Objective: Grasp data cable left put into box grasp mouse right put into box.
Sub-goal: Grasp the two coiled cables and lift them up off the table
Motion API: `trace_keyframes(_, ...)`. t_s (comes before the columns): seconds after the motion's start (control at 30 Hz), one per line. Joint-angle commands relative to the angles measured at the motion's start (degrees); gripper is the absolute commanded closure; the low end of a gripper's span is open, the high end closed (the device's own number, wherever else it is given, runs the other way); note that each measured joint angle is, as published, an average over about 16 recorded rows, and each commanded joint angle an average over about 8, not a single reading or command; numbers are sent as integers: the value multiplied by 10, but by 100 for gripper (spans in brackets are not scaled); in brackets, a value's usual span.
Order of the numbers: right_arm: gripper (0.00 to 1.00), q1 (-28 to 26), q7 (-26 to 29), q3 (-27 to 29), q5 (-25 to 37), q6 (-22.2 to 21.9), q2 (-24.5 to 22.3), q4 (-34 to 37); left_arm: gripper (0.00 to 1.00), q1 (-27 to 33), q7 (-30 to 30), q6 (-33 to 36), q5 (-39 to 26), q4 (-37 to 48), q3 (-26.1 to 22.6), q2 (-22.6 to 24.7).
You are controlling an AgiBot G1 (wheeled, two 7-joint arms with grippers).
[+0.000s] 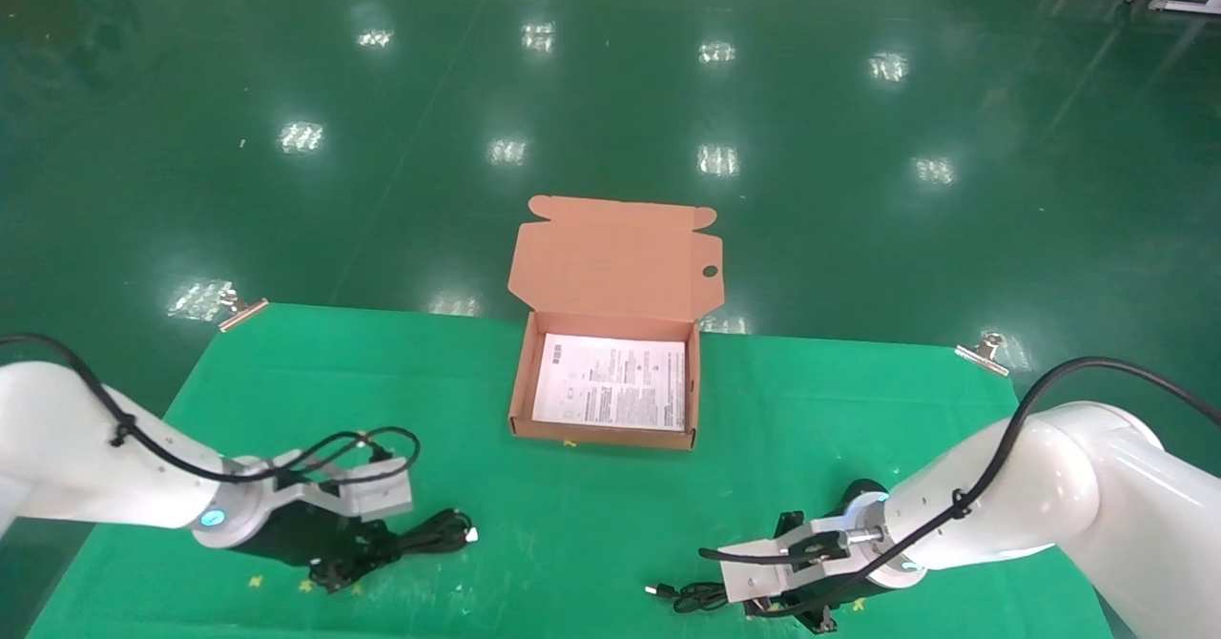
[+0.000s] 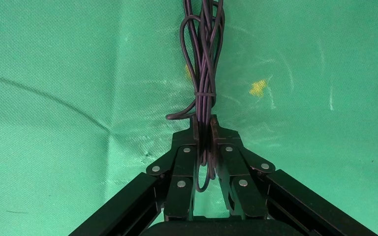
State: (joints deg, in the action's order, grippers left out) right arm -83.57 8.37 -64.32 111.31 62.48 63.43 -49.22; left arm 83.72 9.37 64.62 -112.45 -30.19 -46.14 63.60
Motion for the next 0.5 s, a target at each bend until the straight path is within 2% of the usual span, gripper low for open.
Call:
trace_keyframes(0.03, 100, 0, -1, 0, -1, 1, 1, 2, 100, 1, 0, -1, 2, 0, 2, -2)
trace_keyframes(0.27, 100, -42, 61, 24, 11, 7, -60, -68, 100, 8, -3, -25, -21, -69, 0, -34)
trace_keyframes(0.5, 100, -108, 130, 57, 52, -16, -107, -146, 100, 7, 18, -76, -80, -223, -3, -78)
